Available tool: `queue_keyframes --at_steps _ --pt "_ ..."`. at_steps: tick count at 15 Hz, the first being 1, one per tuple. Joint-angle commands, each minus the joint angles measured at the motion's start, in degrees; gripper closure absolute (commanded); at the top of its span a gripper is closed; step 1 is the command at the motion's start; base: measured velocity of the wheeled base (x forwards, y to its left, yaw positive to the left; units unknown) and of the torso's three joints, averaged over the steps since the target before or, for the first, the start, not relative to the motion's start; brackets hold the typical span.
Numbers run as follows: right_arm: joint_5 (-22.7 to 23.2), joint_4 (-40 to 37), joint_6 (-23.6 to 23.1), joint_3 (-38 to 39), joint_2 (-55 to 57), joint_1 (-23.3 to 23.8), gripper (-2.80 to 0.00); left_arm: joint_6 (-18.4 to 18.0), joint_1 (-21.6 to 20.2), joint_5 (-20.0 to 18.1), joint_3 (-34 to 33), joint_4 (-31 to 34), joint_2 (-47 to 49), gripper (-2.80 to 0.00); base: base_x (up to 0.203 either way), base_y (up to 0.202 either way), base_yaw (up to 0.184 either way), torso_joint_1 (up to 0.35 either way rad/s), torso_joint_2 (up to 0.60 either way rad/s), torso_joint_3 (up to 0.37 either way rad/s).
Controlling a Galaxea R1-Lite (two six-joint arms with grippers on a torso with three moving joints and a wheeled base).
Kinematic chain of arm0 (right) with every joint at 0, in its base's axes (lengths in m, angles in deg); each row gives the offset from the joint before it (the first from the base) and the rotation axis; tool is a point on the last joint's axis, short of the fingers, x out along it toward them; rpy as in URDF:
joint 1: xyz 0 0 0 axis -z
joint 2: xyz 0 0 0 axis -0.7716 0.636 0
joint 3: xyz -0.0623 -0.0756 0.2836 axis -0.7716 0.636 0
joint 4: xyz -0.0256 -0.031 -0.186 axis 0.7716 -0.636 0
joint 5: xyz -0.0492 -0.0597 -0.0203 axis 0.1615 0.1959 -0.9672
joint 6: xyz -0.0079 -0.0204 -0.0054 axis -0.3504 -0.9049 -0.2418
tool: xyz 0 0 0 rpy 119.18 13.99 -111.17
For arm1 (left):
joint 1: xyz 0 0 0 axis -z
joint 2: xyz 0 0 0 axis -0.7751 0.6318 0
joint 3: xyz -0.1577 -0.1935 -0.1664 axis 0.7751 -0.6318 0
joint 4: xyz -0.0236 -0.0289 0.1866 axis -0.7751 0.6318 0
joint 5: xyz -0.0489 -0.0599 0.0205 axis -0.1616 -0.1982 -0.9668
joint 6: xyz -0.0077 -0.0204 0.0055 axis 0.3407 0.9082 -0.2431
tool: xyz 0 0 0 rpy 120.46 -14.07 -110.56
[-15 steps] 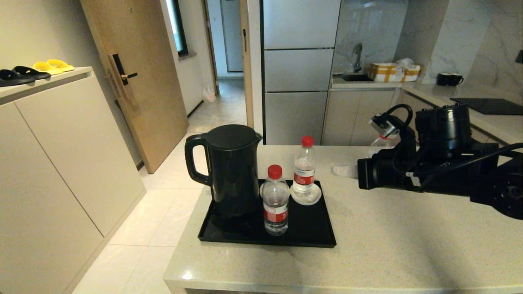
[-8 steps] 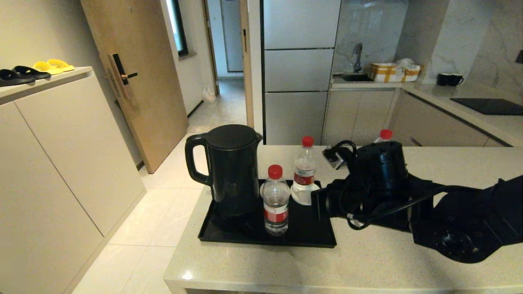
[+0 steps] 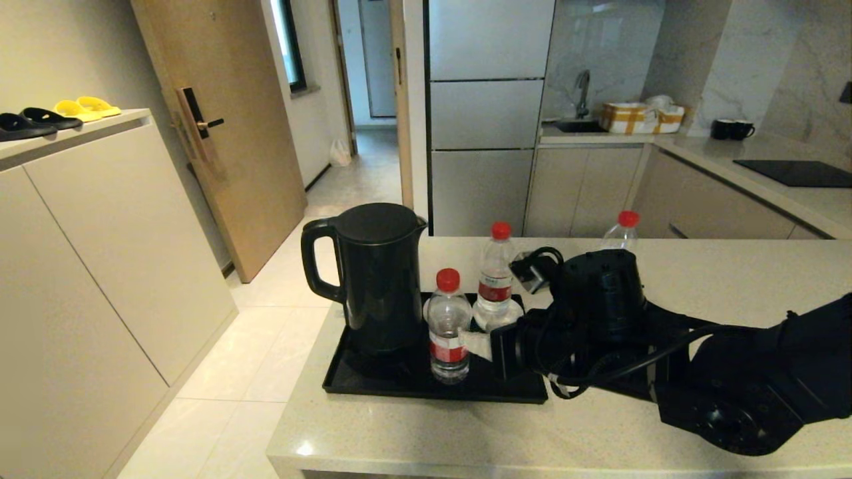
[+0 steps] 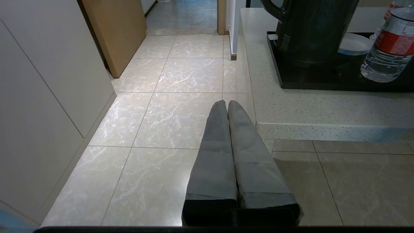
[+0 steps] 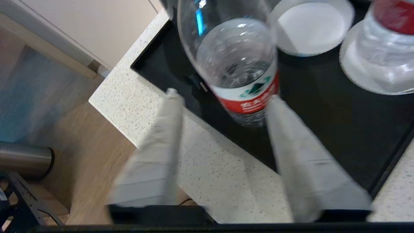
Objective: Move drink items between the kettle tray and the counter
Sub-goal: Pick up the bottled water
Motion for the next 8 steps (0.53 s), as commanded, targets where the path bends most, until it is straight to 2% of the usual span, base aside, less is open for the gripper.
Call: queue_keyframes --at_steps 1,5,8 --pt "0.0 0.4 0.0 -0.1 1.3 -0.4 -2.8 0.0 0.0 0.0 0.0 0.0 0.1 0.0 0.0 0.0 0.0 0.0 0.0 0.0" --pt "-0.9 6.4 -0.4 -0.8 5.5 -0.4 -2.8 0.0 0.0 0.0 0.0 0.1 0.1 0.0 0.0 0.0 0.0 0.0 0.0 0.0" --pt "-3.2 7.2 -0.3 -2.7 8.0 -0.4 -2.8 0.0 0.0 0.0 0.0 0.1 0.1 0.0 0.0 0.0 0.0 0.0 0.0 0.0"
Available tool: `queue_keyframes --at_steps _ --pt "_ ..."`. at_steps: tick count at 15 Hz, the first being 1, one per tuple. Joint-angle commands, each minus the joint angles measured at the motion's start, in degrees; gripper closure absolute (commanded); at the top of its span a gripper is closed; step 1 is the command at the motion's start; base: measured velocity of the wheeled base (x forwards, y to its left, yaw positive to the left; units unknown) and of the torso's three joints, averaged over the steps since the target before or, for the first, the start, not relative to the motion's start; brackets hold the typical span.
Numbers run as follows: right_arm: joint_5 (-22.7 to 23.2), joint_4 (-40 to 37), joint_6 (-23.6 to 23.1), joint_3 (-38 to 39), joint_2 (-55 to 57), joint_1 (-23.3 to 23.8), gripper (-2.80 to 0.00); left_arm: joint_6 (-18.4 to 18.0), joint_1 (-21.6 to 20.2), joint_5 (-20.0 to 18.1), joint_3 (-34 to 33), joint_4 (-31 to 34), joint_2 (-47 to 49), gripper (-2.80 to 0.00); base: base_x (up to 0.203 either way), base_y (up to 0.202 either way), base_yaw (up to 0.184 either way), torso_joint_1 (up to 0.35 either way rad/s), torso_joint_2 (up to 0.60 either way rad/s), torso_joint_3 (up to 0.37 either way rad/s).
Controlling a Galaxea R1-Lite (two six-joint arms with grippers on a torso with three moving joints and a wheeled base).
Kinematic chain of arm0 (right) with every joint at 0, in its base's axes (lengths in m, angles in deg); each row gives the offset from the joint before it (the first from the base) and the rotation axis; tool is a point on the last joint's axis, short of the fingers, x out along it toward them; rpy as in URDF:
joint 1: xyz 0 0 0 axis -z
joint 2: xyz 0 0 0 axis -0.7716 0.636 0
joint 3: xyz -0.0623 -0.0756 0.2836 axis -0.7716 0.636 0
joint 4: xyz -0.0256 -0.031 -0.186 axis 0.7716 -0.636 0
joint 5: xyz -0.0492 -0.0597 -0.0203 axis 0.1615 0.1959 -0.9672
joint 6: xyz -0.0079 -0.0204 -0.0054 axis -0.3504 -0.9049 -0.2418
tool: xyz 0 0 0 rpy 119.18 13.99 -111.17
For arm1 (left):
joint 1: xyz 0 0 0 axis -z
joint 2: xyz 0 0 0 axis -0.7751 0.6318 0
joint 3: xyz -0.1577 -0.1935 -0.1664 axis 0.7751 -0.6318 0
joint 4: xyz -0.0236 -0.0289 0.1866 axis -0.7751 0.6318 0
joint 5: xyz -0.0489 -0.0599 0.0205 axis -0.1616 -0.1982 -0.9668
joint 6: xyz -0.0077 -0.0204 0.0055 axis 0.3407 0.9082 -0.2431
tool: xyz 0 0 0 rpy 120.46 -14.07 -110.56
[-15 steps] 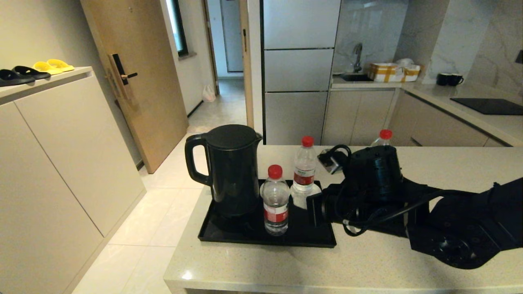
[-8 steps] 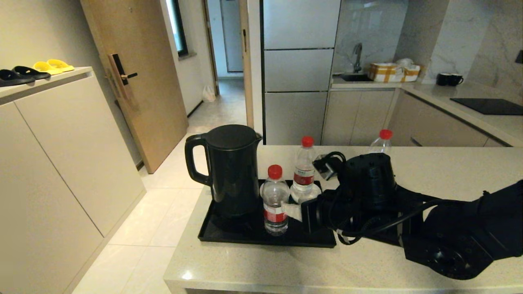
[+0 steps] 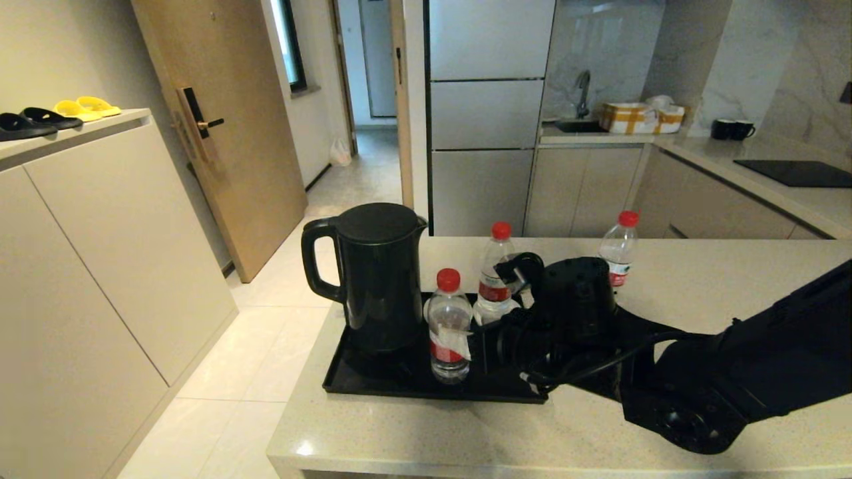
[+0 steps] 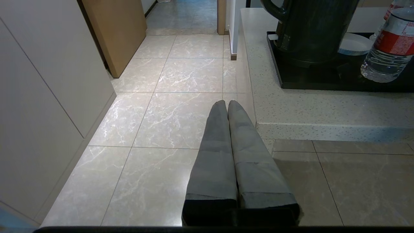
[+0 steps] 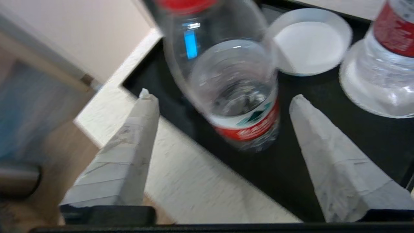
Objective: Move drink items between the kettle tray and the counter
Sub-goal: Pick up the bottled water
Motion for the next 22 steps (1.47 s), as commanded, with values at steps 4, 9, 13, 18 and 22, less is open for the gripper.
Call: queue_keyframes --at_steps 4,9,13,18,22 --pt "-1.6 0.4 -0.2 -4.6 6.0 0.0 -2.8 0.0 0.0 0.0 0.0 0.1 0.0 0.0 0.0 0.0 0.0 0.0 0.0 0.0" --pt "-1.8 0.4 -0.3 -9.3 9.5 0.0 -2.8 0.0 0.0 0.0 0.0 0.1 0.1 0.0 0.0 0.0 0.0 0.0 0.0 0.0" --pt "-4.9 0.5 -1.9 -10.7 11.2 0.0 0.0 0.0 0.0 0.0 0.0 0.0 0.1 0.0 0.0 0.0 0.0 0.0 0.0 0.0" --pt "-4.5 -0.9 -1.9 -10.1 8.5 0.0 0.0 0.0 0.0 0.0 0.0 0.1 0.1 0.0 0.0 0.0 0.0 0.0 0.0 0.0" --pt "-3.6 -9.5 -1.5 -10.2 -2.7 1.1 0.0 0.0 0.0 0.0 0.0 0.0 0.1 0.0 0.0 0.0 0.0 0.0 0.0 0.0"
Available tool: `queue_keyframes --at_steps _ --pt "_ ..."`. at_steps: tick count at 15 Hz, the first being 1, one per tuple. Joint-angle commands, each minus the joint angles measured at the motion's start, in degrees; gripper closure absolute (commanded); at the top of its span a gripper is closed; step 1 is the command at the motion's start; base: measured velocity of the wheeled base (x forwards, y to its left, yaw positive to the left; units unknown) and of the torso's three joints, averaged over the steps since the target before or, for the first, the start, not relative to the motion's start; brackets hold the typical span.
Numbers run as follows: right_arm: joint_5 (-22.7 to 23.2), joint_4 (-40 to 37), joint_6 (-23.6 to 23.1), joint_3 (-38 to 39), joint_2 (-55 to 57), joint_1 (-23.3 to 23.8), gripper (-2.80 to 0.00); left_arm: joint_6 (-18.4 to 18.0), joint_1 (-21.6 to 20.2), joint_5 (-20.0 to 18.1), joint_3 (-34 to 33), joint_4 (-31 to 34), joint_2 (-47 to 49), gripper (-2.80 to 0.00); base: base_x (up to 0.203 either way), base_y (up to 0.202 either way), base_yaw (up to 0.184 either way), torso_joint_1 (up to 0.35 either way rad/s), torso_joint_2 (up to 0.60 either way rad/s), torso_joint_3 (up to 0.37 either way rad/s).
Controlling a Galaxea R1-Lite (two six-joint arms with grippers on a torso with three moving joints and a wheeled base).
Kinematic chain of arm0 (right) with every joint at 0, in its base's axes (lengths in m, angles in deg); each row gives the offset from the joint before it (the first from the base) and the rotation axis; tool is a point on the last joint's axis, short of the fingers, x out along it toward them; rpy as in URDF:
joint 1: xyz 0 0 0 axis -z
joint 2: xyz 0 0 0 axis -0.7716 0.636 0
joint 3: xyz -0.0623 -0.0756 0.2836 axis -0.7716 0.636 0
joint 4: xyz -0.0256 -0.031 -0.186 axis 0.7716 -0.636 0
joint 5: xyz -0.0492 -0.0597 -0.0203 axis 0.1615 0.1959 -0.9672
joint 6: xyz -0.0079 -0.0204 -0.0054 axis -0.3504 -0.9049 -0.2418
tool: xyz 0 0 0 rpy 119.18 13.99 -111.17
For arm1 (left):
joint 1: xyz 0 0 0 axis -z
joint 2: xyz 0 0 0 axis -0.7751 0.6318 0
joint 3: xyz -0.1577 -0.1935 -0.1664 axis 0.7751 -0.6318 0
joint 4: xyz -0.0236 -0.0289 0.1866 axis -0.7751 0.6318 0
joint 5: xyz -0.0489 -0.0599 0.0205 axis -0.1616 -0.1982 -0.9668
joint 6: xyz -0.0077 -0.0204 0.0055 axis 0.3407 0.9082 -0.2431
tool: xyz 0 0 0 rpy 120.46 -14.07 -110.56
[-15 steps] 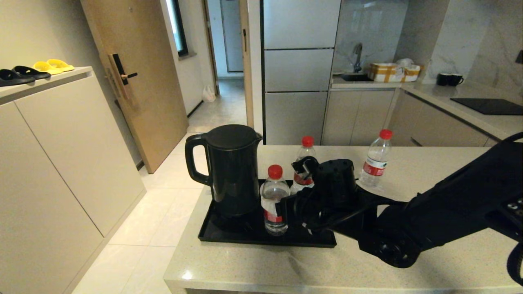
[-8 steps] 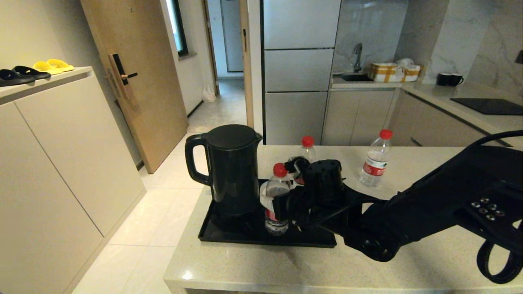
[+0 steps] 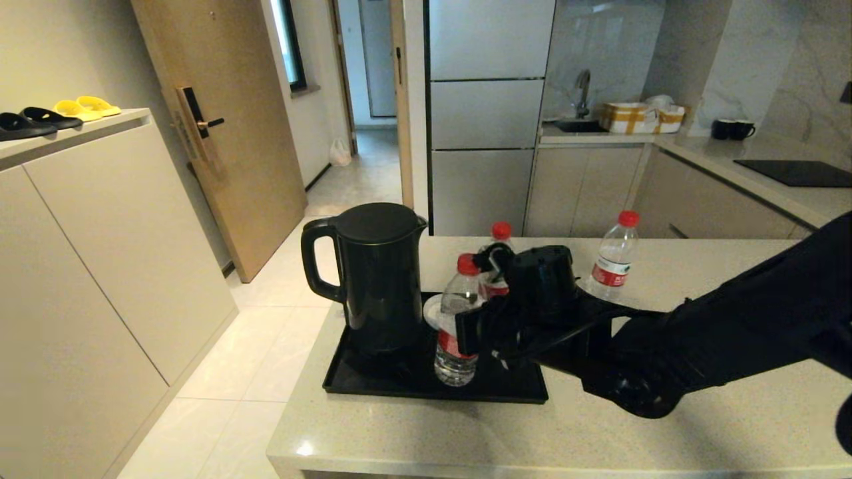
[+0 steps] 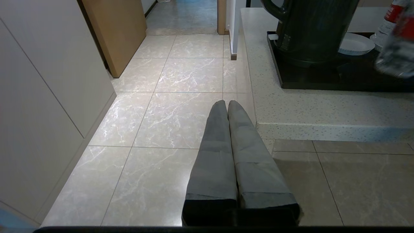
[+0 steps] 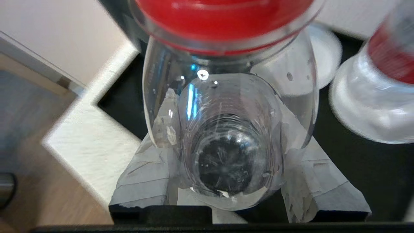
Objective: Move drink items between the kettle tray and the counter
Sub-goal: Place it on the right
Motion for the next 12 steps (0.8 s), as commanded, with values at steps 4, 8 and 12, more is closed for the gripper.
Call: queue_keyframes --at_steps 4,8,12 --pt "-9.3 -13.2 0.0 -0.5 -14.5 13.6 0.0 0.0 0.0 0.0 0.0 0.0 0.1 0.0 0.0 0.0 0.0 0.0 0.0 0.0" --pt "-11.1 -15.5 0.7 0.3 -16.0 29.5 0.0 0.0 0.0 0.0 0.0 0.0 0.1 0.0 0.0 0.0 0.0 0.0 0.0 0.0" --pt "-16.6 -13.4 -4.3 -1.7 -11.2 39.5 0.0 0.0 0.0 0.0 0.0 0.1 0.1 0.0 0.0 0.0 0.0 0.0 0.0 0.0"
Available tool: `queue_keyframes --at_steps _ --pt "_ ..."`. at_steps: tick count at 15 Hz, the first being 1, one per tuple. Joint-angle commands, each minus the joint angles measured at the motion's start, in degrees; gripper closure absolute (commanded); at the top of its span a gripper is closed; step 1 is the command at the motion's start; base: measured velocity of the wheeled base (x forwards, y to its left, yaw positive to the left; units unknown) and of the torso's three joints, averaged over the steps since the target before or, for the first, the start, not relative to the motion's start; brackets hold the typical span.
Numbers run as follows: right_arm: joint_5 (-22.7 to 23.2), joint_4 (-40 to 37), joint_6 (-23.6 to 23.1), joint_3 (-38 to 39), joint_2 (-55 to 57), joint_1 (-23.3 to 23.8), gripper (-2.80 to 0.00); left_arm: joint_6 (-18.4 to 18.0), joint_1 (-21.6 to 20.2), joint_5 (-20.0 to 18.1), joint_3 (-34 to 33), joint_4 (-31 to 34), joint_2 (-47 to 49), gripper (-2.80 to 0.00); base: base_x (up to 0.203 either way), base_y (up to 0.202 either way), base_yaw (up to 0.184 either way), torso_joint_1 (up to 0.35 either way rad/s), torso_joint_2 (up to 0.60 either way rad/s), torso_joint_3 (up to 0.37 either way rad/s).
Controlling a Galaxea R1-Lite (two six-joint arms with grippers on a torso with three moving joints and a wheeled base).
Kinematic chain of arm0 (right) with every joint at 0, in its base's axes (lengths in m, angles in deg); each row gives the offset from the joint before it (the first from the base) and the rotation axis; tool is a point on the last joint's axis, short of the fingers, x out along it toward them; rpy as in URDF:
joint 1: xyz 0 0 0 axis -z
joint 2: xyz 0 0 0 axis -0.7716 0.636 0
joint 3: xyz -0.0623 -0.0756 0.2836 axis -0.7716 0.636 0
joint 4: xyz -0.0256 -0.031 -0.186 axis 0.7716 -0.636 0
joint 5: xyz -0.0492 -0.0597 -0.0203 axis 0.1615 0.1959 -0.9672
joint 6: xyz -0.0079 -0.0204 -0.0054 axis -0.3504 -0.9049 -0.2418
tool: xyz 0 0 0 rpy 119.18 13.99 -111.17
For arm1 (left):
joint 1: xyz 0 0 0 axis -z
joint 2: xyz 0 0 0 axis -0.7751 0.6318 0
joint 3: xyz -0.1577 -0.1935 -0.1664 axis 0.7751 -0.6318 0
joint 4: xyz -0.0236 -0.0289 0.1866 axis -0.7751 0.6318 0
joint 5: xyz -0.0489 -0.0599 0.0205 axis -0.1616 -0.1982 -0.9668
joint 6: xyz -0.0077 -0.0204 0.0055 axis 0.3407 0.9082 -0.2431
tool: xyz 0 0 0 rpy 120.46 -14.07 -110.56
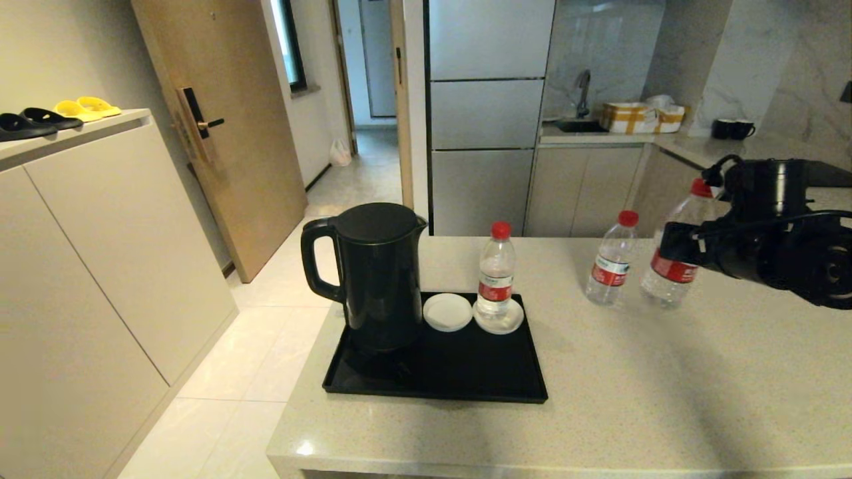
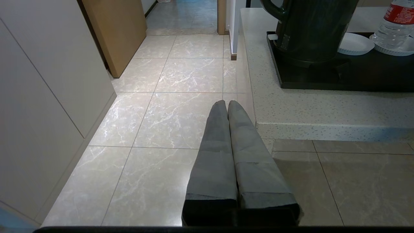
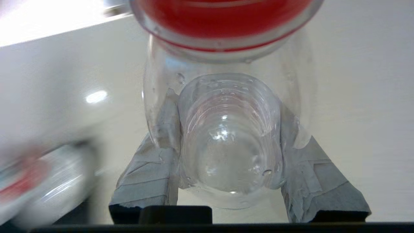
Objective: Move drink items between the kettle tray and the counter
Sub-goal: Place it on the right
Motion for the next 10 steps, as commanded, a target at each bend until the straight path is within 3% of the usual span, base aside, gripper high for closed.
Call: queue_keyframes --at_steps 1,4,7,8,10 --pt "-0.9 1.4 -1.8 -0.7 3.9 3.9 0.0 0.0 0.0 0.0 0.0 0.1 0.1 0.0 0.0 0.0 0.0 0.0 0.0 0.0" --pt "-0.9 4.1 -1.6 4.5 8.1 5.1 0.0 0.0 0.0 0.0 0.0 0.0 0.1 0.0 0.0 0.0 0.0 0.0 0.0 0.0" --pt "-0.7 16.2 -3.1 7.5 14.5 5.7 0.0 0.0 0.0 0.0 0.0 0.1 0.1 0.0 0.0 0.0 0.0 0.0 0.0 0.0" --pt "-0.6 17.5 -3.9 7.9 15.7 5.8 -2.8 0.0 0.0 0.0 0.0 0.0 0.1 0.0 0.0 0.0 0.0 0.0 0.0 0.0" --pt "0.1 17.8 -3.7 7.8 15.4 5.9 -2.8 0.0 0.0 0.0 0.0 0.0 0.1 0.0 0.0 0.0 0.0 0.0 0.0 0.0"
